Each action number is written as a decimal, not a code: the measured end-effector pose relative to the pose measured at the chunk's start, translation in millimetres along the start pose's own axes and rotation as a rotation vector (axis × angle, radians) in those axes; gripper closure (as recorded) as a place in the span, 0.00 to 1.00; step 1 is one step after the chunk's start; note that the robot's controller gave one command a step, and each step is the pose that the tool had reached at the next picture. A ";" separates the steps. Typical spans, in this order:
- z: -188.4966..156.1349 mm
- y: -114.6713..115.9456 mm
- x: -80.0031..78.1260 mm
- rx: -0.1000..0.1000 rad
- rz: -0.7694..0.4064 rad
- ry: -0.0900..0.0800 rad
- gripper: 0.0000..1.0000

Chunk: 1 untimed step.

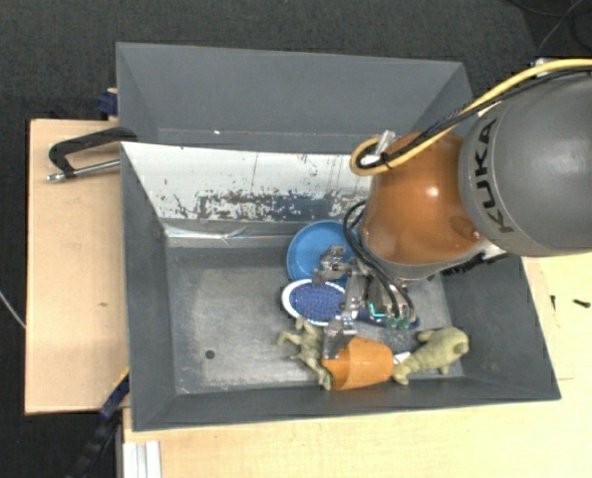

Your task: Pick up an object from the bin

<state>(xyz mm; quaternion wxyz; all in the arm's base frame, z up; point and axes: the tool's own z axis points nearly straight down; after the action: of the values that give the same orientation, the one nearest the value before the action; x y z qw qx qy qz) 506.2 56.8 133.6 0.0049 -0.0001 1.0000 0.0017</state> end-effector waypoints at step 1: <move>57.6 -22.3 -31.1 0.002 0.032 -0.004 0.00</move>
Offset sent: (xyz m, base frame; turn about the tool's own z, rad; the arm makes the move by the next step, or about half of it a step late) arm 0.0267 -0.0222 -0.0592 0.0311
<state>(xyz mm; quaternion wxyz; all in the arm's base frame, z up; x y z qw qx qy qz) 537.9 34.8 76.2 0.0071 0.0161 0.9998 0.0010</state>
